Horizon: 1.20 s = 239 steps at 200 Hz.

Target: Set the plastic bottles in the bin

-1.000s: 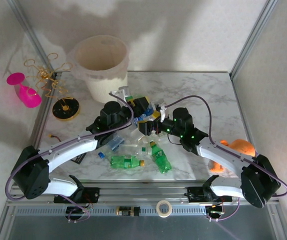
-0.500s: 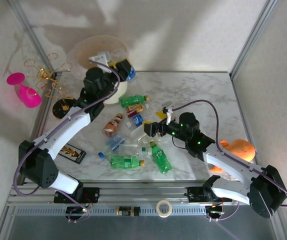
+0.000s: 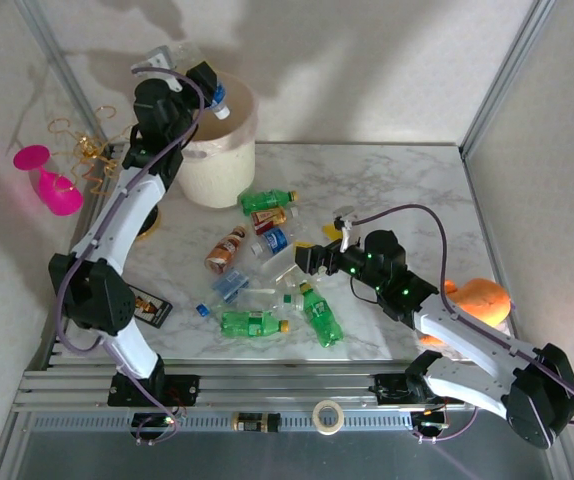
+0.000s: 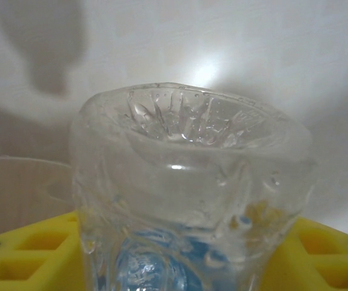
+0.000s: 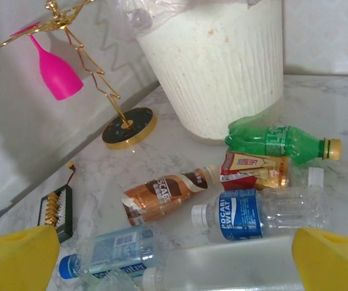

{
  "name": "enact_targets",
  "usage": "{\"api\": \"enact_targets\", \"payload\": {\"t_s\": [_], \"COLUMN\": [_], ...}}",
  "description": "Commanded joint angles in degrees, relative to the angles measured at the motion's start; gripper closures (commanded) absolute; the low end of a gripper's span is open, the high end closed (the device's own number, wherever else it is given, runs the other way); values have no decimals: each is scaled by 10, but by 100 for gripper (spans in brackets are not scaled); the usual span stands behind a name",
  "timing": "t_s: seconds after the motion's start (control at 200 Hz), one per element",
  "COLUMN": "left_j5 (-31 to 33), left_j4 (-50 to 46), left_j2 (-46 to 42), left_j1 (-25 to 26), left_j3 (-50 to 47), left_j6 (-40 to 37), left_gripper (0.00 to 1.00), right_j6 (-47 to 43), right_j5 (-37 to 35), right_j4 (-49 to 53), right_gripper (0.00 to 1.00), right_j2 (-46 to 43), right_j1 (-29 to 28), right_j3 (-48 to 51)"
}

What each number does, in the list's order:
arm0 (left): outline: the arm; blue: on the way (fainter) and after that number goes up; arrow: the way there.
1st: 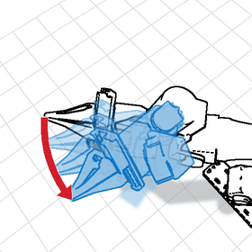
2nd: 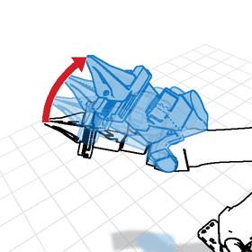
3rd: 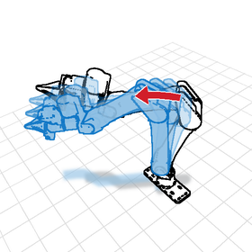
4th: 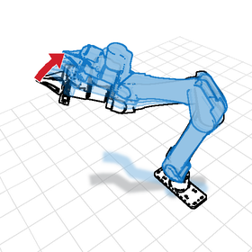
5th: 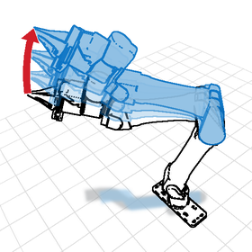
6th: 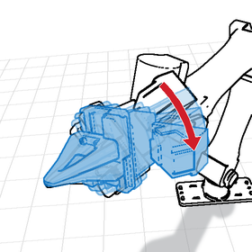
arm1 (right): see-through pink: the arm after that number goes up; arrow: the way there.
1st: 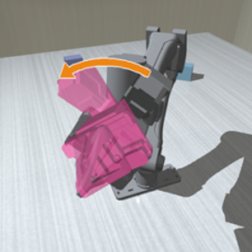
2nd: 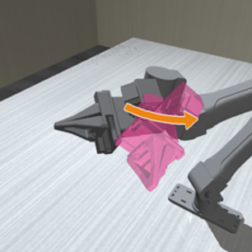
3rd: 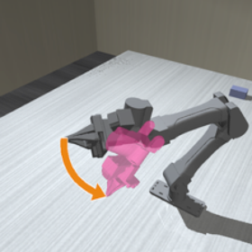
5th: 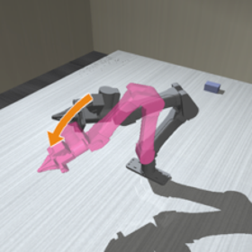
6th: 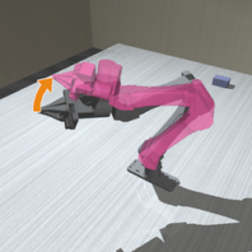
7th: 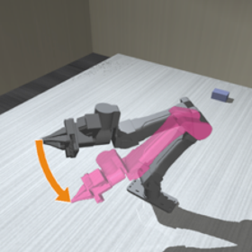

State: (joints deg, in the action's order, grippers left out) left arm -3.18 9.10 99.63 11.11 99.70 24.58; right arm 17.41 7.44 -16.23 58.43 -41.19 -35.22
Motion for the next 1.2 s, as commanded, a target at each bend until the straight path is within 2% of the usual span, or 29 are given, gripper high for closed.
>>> {"api": "enact_targets", "payload": {"t_s": [0.0,0.255,0.376,0.606,0.806,0.966,1.062,1.192], "left_j5": [14,19,25,20,4,-10,-24,-4], "left_j4": [-44,-100,-110,-128,-121,-90,-62,-29], "left_j2": [33,77,84,82,50,-1,-40,-97], "left_j1": [-10,-15,-15,-15,-14,-3,15,63], "left_j3": [36,76,83,100,93,50,4,-70], "left_j6": [-9,-24,-27,-26,-24,-12,-13,-31], "left_gripper": [46,44,40,1,0,1,0,0], "right_j6": [3,11,19,9,8,55,58,50], "right_j5": [-30,-60,-64,-67,-75,-95,-80,-58], "right_j4": [16,30,27,7,19,8,13,54], "right_gripper": [1,1,1,1,1,1,1,1], "right_j2": [-18,-18,-7,-3,7,8,12,34], "right_j1": [-4,-3,-4,-4,-3,-3,0,1], "right_j3": [8,7,1,8,2,8,4,-17]}}
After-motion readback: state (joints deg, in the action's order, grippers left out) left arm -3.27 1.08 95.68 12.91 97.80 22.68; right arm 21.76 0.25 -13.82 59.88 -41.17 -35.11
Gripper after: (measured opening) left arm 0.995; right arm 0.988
